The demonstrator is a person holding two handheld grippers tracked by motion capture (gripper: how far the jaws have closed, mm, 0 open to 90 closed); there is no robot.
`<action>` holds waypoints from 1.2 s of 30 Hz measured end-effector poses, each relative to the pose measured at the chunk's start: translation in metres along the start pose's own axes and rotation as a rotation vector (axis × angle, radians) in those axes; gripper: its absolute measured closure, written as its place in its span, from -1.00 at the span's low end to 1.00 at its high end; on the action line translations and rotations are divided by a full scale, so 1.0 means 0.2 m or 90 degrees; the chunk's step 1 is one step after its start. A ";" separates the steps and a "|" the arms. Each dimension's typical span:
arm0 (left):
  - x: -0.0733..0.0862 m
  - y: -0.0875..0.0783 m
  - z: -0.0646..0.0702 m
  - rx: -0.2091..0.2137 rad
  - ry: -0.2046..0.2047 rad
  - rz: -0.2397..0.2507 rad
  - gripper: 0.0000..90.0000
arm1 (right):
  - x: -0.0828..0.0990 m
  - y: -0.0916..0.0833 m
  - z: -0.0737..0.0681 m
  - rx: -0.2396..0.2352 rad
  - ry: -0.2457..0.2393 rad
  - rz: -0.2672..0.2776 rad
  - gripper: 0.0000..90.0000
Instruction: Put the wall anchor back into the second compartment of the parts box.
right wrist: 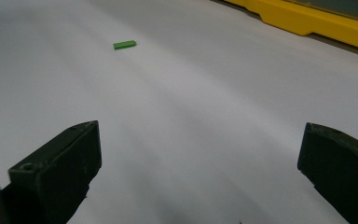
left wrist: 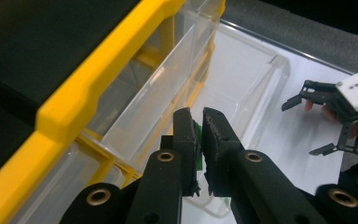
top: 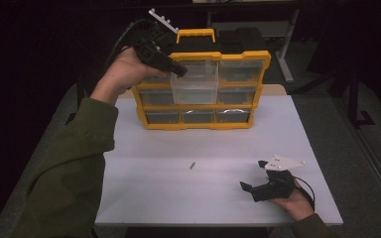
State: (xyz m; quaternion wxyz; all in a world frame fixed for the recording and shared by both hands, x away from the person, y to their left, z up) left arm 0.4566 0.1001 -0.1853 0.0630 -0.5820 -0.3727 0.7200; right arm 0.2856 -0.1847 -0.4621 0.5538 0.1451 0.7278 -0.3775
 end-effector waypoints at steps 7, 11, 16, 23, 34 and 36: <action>0.01 0.03 -0.01 -0.003 -0.002 -0.002 0.79 | 0.00 0.00 0.00 -0.001 0.002 0.000 -1.00; 0.00 -0.01 -0.01 -0.007 -0.004 0.017 0.70 | 0.00 0.00 0.00 -0.001 0.002 0.000 -1.00; 0.01 -0.10 -0.01 -0.005 -0.006 0.033 0.58 | 0.00 0.00 0.00 0.000 0.001 0.000 -1.00; 0.05 -0.22 0.00 0.002 -0.007 0.046 0.45 | 0.00 0.00 0.00 0.001 0.000 -0.001 -1.00; 0.22 -0.26 -0.02 0.004 -0.017 0.040 0.15 | 0.00 0.00 0.00 0.004 0.004 -0.006 -1.00; 0.26 -0.26 -0.02 0.004 -0.018 0.037 0.07 | 0.00 0.00 0.00 0.004 0.004 -0.007 -1.00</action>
Point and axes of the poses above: each handheld gripper's, and its own axes: y roughly forward along the jaws, x roughly out of its underside, z roughly to its right, the point moved 4 cm from there along y, roughly forward along the jaws, and after that the axes turned 11 degrees about z, right-handed, at the moved point
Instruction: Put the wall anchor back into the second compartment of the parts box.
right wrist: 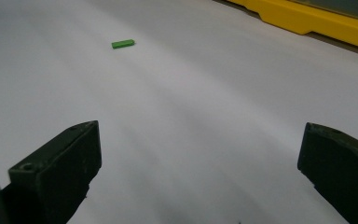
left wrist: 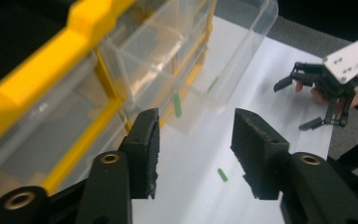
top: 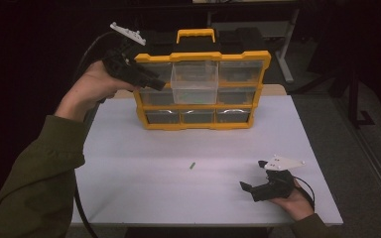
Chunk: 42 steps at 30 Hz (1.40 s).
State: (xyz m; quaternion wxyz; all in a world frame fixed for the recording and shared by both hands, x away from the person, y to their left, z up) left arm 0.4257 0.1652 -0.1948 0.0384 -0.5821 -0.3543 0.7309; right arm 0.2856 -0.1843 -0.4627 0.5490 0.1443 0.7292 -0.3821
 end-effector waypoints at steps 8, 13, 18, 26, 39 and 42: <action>0.11 0.04 0.01 -0.014 -0.002 0.008 -0.23 | 0.00 0.00 0.00 0.000 -0.001 0.000 -1.00; 0.18 0.08 0.02 -0.023 -0.002 0.008 -0.42 | 0.00 0.00 0.00 -0.001 -0.004 0.001 -1.00; 0.26 0.14 0.03 -0.029 0.002 0.005 -0.61 | 0.00 0.00 0.00 -0.001 -0.004 0.001 -1.00; 0.38 0.22 0.05 -0.039 0.001 0.011 -0.77 | 0.00 0.00 0.00 -0.001 -0.004 0.002 -1.00; 0.60 0.41 0.10 -0.031 -0.003 0.000 -0.74 | 0.00 0.00 0.00 -0.002 -0.007 0.003 -1.00; 0.66 0.46 0.12 -0.019 -0.014 -0.011 -0.74 | 0.00 0.00 0.00 -0.002 -0.006 0.002 -1.00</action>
Point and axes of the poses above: each handheld gripper's, and its own axes: y roughly forward along the jaws, x roughly out of its underside, z roughly to its right, the point moved 4 cm from there along y, roughly forward along the jaws, and after that the axes turned 11 degrees about z, right-handed, at the moved point
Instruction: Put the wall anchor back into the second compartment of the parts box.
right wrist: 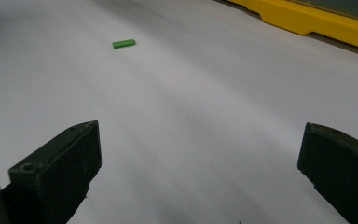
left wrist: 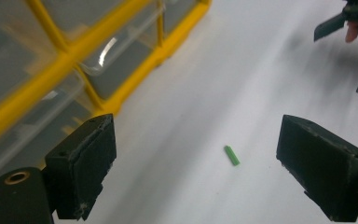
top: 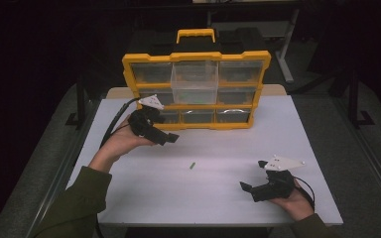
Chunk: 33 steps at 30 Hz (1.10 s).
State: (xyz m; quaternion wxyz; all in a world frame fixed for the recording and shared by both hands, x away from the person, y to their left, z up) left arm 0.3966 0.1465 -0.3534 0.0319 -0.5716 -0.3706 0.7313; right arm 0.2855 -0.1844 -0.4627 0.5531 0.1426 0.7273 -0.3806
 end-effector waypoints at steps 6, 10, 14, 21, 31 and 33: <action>0.11 0.11 0.03 0.007 -0.003 -0.009 -0.73 | 0.00 0.00 0.00 -0.001 -0.001 -0.001 -1.00; 0.17 0.20 0.05 0.005 -0.019 -0.004 -0.74 | 0.00 0.00 0.00 -0.001 0.000 -0.002 -1.00; 0.21 0.27 0.09 0.007 -0.030 -0.004 -0.73 | 0.00 0.00 0.00 -0.001 -0.001 -0.002 -1.00; 0.25 0.36 0.12 0.018 -0.029 -0.020 -0.72 | 0.00 0.00 0.00 -0.002 0.002 -0.004 -1.00; 0.32 0.44 0.16 0.020 -0.015 -0.061 -0.60 | 0.01 0.00 0.00 0.000 -0.002 -0.005 -1.00; 0.32 0.44 0.17 0.023 -0.005 -0.065 -0.47 | 0.01 0.00 0.00 0.000 -0.004 -0.005 -1.00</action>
Point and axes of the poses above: each handheld gripper's, and its own axes: y roughly forward along the jaws, x roughly out of its underside, z roughly to its right, the point moved 4 cm from there along y, roughly forward along the jaws, and after that the axes turned 11 degrees about z, right-handed, at the moved point
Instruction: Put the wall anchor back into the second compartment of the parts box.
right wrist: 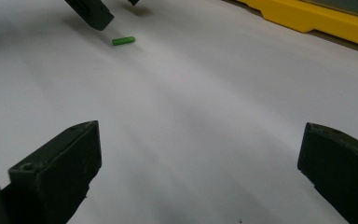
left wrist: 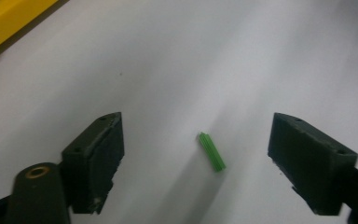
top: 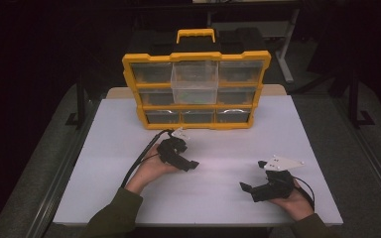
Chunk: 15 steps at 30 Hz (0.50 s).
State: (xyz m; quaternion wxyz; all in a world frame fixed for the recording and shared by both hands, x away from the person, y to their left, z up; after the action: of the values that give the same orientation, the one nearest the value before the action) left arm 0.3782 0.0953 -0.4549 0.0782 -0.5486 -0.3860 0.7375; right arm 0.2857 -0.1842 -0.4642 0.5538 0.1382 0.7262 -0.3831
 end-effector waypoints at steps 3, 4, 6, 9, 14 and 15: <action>0.01 0.02 0.01 -0.002 0.011 -0.017 -0.32 | 0.00 0.00 0.00 0.000 0.001 0.001 -1.00; 0.02 0.03 0.02 -0.006 -0.001 -0.009 -0.29 | 0.00 0.00 0.00 0.001 0.000 0.000 -1.00; 0.03 0.04 0.03 0.006 0.012 -0.023 -0.18 | 0.00 0.00 0.00 0.001 -0.001 0.001 -1.00; 0.04 0.04 0.04 0.005 0.021 -0.030 0.02 | 0.00 0.00 0.00 0.000 -0.002 0.000 -1.00; 0.04 0.05 0.06 -0.003 0.017 -0.033 0.29 | 0.00 0.00 0.00 0.001 -0.004 0.001 -1.00; 0.04 0.05 0.06 -0.005 0.015 -0.032 0.35 | 0.00 0.00 0.00 0.001 -0.005 0.002 -1.00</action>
State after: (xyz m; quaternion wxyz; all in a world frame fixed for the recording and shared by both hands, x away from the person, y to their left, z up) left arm 0.3682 0.0869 -0.4670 0.0992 -0.5476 -0.4014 0.7275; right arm 0.2863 -0.1842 -0.4643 0.5568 0.1382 0.7236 -0.3837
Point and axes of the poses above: each handheld gripper's, and its own axes: y roughly forward along the jaws, x roughly out of its underside, z roughly to its right, the point moved 4 cm from there along y, roughly forward along the jaws, and after that the axes turned 11 degrees about z, right-handed, at the moved point
